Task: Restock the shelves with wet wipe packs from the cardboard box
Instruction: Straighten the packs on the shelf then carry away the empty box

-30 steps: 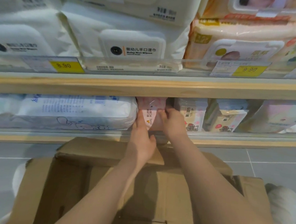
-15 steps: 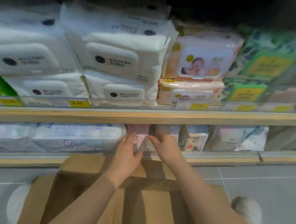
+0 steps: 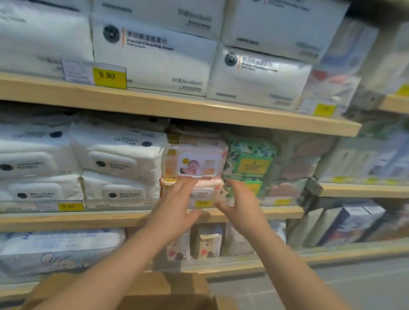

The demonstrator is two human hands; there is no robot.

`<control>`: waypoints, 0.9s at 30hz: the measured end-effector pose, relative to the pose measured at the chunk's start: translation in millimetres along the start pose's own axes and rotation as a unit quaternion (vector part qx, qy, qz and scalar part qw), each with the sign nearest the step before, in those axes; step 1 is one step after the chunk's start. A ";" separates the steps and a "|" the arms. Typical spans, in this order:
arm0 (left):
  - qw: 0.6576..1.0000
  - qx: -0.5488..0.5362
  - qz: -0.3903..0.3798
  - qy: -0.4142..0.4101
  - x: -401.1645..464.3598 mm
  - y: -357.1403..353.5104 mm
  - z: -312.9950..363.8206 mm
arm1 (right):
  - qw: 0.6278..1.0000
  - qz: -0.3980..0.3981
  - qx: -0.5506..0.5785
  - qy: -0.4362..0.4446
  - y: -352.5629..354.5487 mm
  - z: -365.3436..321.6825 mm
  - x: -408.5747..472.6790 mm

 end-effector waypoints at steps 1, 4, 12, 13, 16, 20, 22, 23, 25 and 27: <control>1.000 0.022 0.009 -0.016 10.8 2.8 9.3 | 0.999 0.020 -0.026 0.023 11.0 -0.2 3.9; 0.991 0.111 0.043 -0.057 48.8 14.4 27.1 | 0.988 0.081 -0.109 0.080 40.3 -0.7 22.2; 0.965 0.239 -0.038 0.103 121.6 5.6 -22.5 | 0.964 0.042 -0.263 -0.011 31.8 25.8 106.1; 0.962 0.252 -0.031 0.097 122.0 3.4 -24.3 | 0.962 0.037 -0.271 -0.020 23.5 29.9 111.0; 0.956 0.281 -0.007 0.087 121.1 2.8 -24.7 | 0.958 0.069 -0.279 -0.015 15.0 36.8 114.8; 0.949 0.308 0.002 0.071 123.3 3.9 -22.0 | 0.956 0.073 -0.284 0.013 16.1 41.8 115.0; 0.948 0.310 0.003 0.072 122.0 4.1 -21.9 | 0.956 0.077 -0.282 0.020 15.6 42.6 114.3; 0.947 0.316 0.003 0.066 121.8 3.3 -20.0 | 0.956 0.079 -0.282 0.021 15.3 42.9 113.6; 0.947 0.314 -0.007 0.063 121.0 3.0 -16.2 | 0.957 0.077 -0.280 0.022 16.4 41.6 112.9; 0.957 0.275 -0.041 0.088 118.5 5.1 -11.0 | 0.961 0.061 -0.268 0.014 19.4 40.4 112.8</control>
Point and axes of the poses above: each hand's wrist, its own x-axis towards the middle knuckle, its own y-axis out of the back of the hand, z = x × y, the point moved 10 cm from there along x, towards the middle knuckle, and after that the axes turned 7 degrees about -x, right-handed, at the moved point
